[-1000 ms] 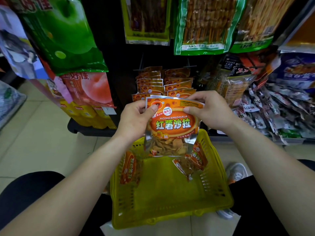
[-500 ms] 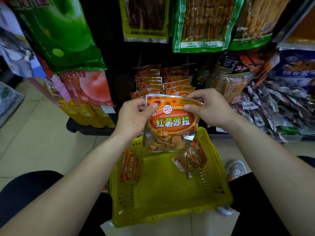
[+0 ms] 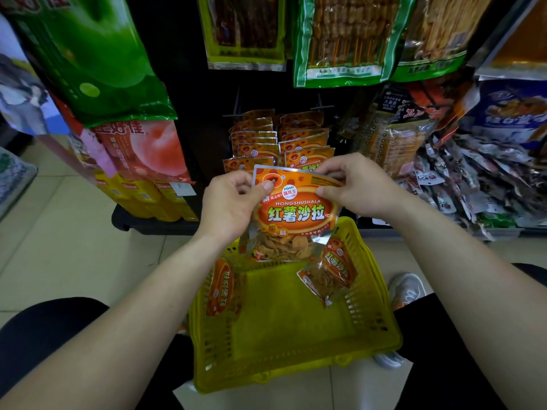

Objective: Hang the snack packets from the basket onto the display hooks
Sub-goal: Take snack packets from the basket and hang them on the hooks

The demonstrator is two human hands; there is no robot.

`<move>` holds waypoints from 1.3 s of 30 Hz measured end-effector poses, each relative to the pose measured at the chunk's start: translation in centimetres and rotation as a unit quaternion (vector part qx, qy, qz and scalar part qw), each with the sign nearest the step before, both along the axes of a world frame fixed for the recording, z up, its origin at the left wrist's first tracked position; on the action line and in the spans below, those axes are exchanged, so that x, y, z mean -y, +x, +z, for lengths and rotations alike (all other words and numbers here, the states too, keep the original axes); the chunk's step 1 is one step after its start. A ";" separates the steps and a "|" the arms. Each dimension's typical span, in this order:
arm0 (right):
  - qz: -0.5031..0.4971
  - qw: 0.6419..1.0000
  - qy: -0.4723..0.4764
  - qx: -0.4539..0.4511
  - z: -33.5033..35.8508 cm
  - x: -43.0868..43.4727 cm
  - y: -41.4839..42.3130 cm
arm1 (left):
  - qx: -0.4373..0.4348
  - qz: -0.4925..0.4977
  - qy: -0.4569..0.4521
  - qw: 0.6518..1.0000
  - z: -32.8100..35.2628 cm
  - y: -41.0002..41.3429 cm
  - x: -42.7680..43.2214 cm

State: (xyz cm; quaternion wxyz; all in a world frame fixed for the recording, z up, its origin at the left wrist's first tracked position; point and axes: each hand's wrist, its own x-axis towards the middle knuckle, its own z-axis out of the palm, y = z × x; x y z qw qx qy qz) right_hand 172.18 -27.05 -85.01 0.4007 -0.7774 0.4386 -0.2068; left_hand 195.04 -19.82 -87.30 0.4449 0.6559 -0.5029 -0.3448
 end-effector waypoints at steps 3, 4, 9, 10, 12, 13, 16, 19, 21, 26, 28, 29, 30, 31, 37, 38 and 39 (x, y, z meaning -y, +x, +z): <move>0.019 0.995 -0.040 -0.089 -0.3 -0.5 0.5 | 0.030 -0.011 -0.010 0.999 -0.6 -0.8 0.0; 0.023 0.992 -0.054 -0.114 -0.4 -0.8 0.8 | 0.036 -0.013 -0.012 0.999 -0.8 -1.0 0.0; -0.002 0.984 -0.082 -0.157 -1.0 -1.5 1.7 | 0.036 -0.019 -0.016 0.999 -1.8 -1.1 0.2; -0.011 0.981 -0.089 -0.174 -1.1 -1.4 1.7 | 0.037 -0.022 -0.016 0.999 -2.0 -0.9 0.2; -0.034 0.971 -0.108 -0.209 -1.1 -0.9 1.3 | 0.042 -0.031 -0.008 0.999 -2.4 -0.5 0.4; -0.047 0.967 -0.119 -0.221 -1.1 -0.5 1.0 | 0.047 -0.038 0.004 0.998 -2.8 -0.2 0.4; -0.072 0.953 -0.152 -0.251 -1.1 1.3 0.1 | 0.076 -0.060 0.067 0.993 -4.4 0.3 0.5; -0.066 0.942 -0.159 -0.287 -2.0 3.8 -0.2 | 0.113 -0.089 0.126 0.982 -5.9 0.3 0.9; -0.062 0.937 -0.152 -0.308 -3.1 5.5 0.0 | 0.147 -0.105 0.154 0.971 -6.9 0.0 1.4; -0.073 0.929 -0.139 -0.336 -6.8 9.2 1.0 | 0.201 -0.147 0.193 0.949 -10.0 -1.4 4.0; -0.071 0.928 -0.132 -0.340 -8.7 10.4 1.3 | 0.200 -0.154 0.203 0.946 -11.6 -2.1 5.5; -0.068 0.929 -0.124 -0.342 -9.7 11.0 1.5 | 0.197 -0.157 0.209 0.945 -12.5 -2.5 6.3; -0.064 0.929 -0.115 -0.346 -10.7 11.5 1.7 | 0.196 -0.161 0.215 0.943 -13.5 -3.0 7.2; -0.061 0.928 -0.106 -0.351 -11.7 12.1 1.8 | 0.194 -0.164 0.221 0.942 -14.5 -3.5 7.9; -0.053 0.939 -0.076 -0.330 -17.2 15.2 2.3 | 0.185 -0.170 0.239 0.938 -19.9 -6.2 12.4; -0.053 0.942 -0.080 -0.323 -17.7 15.7 2.5 | 0.180 -0.172 0.244 0.937 -20.7 -6.5 13.0; -0.052 0.942 -0.090 -0.320 -18.0 16.2 2.7 | 0.177 -0.174 0.248 0.937 -21.3 -6.7 13.6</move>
